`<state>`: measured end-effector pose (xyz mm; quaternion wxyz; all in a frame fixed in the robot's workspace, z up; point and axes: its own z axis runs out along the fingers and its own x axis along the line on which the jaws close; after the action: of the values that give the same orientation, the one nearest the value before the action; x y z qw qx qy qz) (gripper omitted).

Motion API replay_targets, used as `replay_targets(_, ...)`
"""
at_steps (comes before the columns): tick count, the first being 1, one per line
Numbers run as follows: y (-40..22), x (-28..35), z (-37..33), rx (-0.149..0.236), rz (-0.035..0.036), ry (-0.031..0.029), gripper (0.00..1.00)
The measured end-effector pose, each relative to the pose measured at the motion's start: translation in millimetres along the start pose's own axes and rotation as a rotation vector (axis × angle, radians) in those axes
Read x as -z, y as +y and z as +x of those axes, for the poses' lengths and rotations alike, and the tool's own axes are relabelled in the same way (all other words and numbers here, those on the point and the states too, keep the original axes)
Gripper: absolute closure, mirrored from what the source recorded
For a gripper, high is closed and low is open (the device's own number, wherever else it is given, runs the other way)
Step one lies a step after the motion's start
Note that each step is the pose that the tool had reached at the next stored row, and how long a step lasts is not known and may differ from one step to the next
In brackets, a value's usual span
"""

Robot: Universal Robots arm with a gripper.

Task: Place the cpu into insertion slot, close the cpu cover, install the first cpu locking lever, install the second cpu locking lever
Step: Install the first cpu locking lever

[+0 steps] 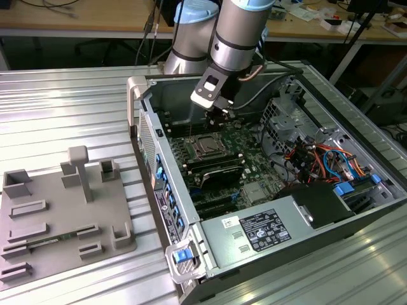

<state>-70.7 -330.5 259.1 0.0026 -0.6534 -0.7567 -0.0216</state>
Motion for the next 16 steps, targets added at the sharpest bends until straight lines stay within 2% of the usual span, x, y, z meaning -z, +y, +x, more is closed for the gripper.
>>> replay_targets(1, 0.0, 0.0, 0.0, 0.032, 0.0010, 0.0005, 0.89)
replay_targets(12, 0.0, 0.0, 0.0, 0.232, 0.0076, 0.0057, 0.89)
replay_targets(16, -0.9, 0.0, 0.1, 0.303, 0.0103, 0.0059, 0.89)
